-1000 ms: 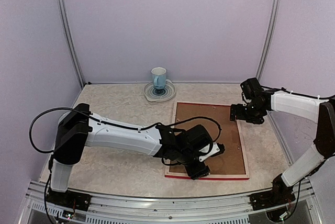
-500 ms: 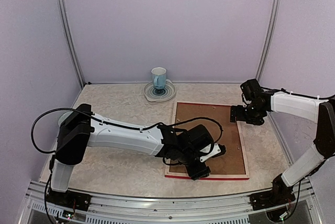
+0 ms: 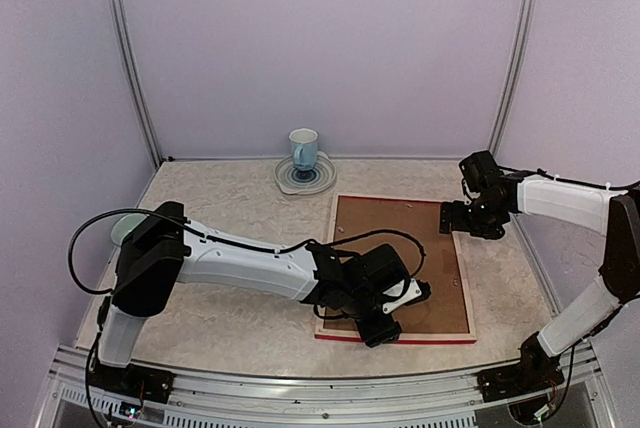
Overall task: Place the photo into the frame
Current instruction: Press the fastener onto the backboard.
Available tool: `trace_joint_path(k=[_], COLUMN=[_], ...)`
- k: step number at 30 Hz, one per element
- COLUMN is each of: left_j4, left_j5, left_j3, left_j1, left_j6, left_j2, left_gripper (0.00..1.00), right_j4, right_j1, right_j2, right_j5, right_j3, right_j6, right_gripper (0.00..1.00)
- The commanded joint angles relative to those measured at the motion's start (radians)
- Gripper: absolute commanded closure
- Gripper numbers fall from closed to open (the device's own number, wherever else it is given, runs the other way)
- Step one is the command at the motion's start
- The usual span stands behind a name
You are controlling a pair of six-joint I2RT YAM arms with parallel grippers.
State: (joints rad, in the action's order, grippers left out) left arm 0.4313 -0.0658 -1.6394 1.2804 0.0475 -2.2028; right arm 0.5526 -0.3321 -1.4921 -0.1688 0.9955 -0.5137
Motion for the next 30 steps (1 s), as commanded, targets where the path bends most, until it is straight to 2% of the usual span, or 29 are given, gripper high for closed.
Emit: trace_joint_path(k=[1,30], left_j4=[-0.027,-0.094], left_j5=[0.007,0.061], left_j3=[-0.023,-0.013], left_j1=[0.000,-0.012], left_j6=[-0.019,-0.074], left_j2=[-0.029,-0.044], left_gripper=[0.31,0.31], right_j4=[0.000,-0.010], right_j1=[-0.008,-0.008], right_j2=[0.015,0.018], right_j5=[-0.001,0.004], right_j3=[-0.015,-0.029], right_j6=[0.000,-0.003], right_gripper=[0.01,0.01])
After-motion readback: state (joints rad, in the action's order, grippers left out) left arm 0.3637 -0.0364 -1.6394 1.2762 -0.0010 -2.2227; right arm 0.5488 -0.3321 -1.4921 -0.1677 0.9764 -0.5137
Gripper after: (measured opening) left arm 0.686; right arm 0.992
